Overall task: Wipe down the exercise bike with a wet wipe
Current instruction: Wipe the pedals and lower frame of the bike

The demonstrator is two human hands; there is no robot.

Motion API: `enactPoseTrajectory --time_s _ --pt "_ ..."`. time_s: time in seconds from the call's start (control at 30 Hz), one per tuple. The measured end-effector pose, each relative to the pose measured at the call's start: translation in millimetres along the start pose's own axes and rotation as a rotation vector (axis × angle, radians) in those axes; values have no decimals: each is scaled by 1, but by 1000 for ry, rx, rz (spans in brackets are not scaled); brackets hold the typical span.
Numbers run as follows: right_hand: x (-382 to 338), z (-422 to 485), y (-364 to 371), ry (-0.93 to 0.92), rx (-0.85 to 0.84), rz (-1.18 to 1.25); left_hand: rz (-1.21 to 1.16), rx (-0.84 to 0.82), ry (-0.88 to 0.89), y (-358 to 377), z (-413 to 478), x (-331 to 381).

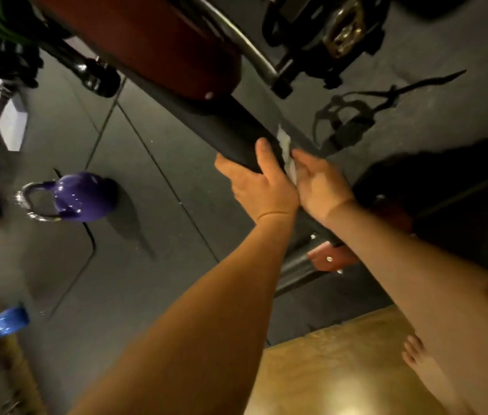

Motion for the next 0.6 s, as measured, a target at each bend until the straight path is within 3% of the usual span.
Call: enactPoseTrajectory --time_s 0.07,0.13,0.33,0.4,0.53,0.6 --pt "-28 25 16 -58 -85 225 -23 -27 -18 4 -1 -4" --pt "-29 34 27 -55 -162 205 -57 -39 -5 6 0 -5" --pt "66 -21 2 174 -261 -294 -101 -41 25 8 0 -7" --pt "67 -40 -2 228 -271 -369 -121 -35 28 7 0 -7" --pt "-4 -2 17 -132 -225 -200 -132 12 37 6 -2 -4" --pt "-30 24 25 -165 -240 -89 -141 26 41 4 -2 -5"
Point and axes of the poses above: each hand's wrist, its own z-axis towards the middle knuckle, its own y-axis out of the palm, x = y × z, the point moved 9 cm from there along z, towards the middle knuckle, and after that the axes turned 7 degrees about z, right-handed, at the moved point
